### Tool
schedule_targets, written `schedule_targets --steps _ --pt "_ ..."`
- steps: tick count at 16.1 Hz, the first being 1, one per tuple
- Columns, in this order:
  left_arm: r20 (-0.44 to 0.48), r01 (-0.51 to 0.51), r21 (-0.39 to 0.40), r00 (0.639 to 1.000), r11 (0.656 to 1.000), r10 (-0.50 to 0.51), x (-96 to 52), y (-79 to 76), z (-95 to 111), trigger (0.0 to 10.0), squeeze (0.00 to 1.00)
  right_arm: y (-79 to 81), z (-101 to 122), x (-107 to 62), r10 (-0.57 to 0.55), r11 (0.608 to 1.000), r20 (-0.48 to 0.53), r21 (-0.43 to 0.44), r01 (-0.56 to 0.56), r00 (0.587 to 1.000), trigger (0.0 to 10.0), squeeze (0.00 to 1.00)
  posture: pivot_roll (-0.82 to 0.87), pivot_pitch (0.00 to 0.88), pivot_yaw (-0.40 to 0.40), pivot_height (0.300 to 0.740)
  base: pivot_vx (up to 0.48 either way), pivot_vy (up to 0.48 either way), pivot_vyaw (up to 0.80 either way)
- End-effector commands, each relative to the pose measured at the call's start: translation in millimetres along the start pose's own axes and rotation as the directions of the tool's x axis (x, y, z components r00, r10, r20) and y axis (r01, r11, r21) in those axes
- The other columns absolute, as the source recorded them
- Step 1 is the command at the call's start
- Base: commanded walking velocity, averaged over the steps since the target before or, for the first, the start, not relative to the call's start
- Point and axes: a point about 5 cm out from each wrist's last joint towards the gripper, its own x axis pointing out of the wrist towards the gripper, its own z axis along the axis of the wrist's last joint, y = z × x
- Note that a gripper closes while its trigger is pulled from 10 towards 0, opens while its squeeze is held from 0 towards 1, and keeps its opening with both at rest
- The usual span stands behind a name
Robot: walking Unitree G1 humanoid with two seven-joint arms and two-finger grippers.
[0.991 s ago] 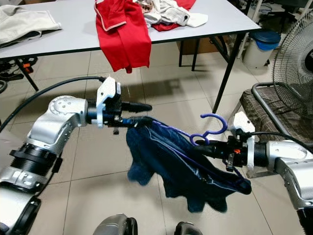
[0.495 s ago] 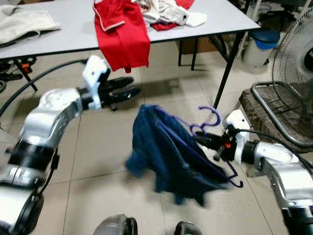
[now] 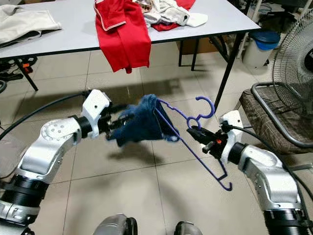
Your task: Hang hanger
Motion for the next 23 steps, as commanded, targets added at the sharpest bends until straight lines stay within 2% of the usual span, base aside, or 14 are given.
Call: schedule_targets --steps 1,4,7,8,9,10,12,13,14,17,18,21,22,23 --pt "0.011 -0.051 0.028 0.999 0.998 0.051 1.0 6.4 3.1 10.0 0.00 -1.0 17.3 -1.9 0.003 0.999 0.086 -0.045 0.001 0.996 0.0 0.00 -0.01 0.098 0.080 0.740 0.000 0.000 0.00" --pt "0.039 -0.087 0.055 0.996 0.995 0.085 2.4 11.5 11.9 10.0 0.00 -2.9 23.8 -6.8 0.006 0.998 0.120 -0.056 0.001 0.993 0.0 0.00 -0.01 0.092 0.079 0.740 0.000 0.000 0.00" --pt "0.080 -0.080 -0.061 0.993 0.995 0.084 12.7 1.5 17.1 10.0 0.00 -3.1 29.6 -13.8 0.029 0.996 0.136 -0.085 -0.018 0.990 0.0 0.00 -0.01 0.092 0.080 0.740 0.000 0.000 0.00" --pt "0.139 -0.028 -0.185 0.989 0.982 0.055 17.0 -9.0 24.4 10.0 0.69 -1.9 31.4 -16.8 0.044 0.992 0.122 -0.121 -0.029 0.992 0.0 0.00 -0.01 0.092 0.080 0.740 0.000 0.000 0.00" --pt "0.162 0.004 -0.234 0.986 0.972 0.035 19.3 -15.6 28.1 10.0 1.00 -0.7 32.7 -18.7 0.057 0.989 0.116 -0.140 -0.040 0.992 0.0 0.00 -0.02 0.094 0.079 0.740 0.000 0.000 0.00" --pt "0.179 0.029 -0.266 0.984 0.964 0.019 23.4 -24.5 31.8 10.0 1.00 1.4 35.9 -21.7 0.078 0.986 0.118 -0.156 -0.060 0.990 0.0 0.00 -0.02 0.094 0.079 0.740 0.000 0.000 0.00" --pt "0.145 -0.098 -0.266 0.980 0.959 0.140 34.7 -25.0 27.9 10.0 1.00 4.8 45.5 -26.0 0.105 0.984 0.155 -0.162 -0.080 0.982 0.0 0.00 -0.03 0.095 0.076 0.740 0.000 0.000 0.00" --pt "0.145 -0.139 -0.269 0.972 0.953 0.183 37.6 -23.1 29.5 10.0 0.89 5.7 47.9 -26.7 0.109 0.983 0.163 -0.166 -0.082 0.981 0.0 0.00 -0.03 0.094 0.077 0.740 0.000 0.000 0.00" --pt "0.153 -0.155 -0.268 0.968 0.951 0.200 39.2 -22.3 32.8 10.0 0.00 6.4 49.5 -26.8 0.111 0.982 0.170 -0.168 -0.082 0.979 0.0 0.00 -0.03 0.094 0.077 0.740 0.000 0.000 0.00" --pt "0.139 -0.171 -0.281 0.966 0.944 0.216 42.9 -22.7 36.0 10.0 0.00 7.9 53.1 -24.8 0.121 0.980 0.183 -0.176 -0.089 0.976 0.0 0.00 -0.03 0.090 0.078 0.740 0.000 0.000 0.00" --pt "0.136 -0.208 -0.296 0.957 0.932 0.256 44.6 -19.5 36.5 10.0 0.00 8.5 54.9 -23.6 0.126 0.980 0.188 -0.179 -0.092 0.974 0.0 0.00 -0.03 0.090 0.078 0.740 0.000 0.000 0.00" --pt "0.175 -0.215 -0.332 0.943 0.918 0.284 47.4 -16.6 44.2 10.0 0.00 9.3 56.7 -21.0 0.132 0.979 0.192 -0.181 -0.097 0.972 0.0 0.00 -0.03 0.086 0.073 0.740 0.000 0.000 0.00" --pt "0.163 -0.216 -0.299 0.948 0.929 0.273 49.3 -19.7 43.6 8.9 0.00 9.8 56.7 -19.1 0.136 0.978 0.195 -0.182 -0.101 0.971 0.0 0.00 -0.03 0.080 0.072 0.740 0.000 0.000 0.00" --pt "0.160 -0.208 -0.288 0.952 0.935 0.261 50.1 -22.0 43.3 6.5 0.00 9.7 57.1 -18.7 0.136 0.978 0.196 -0.182 -0.100 0.971 0.0 0.00 -0.03 0.080 0.073 0.740 0.000 0.000 0.00"
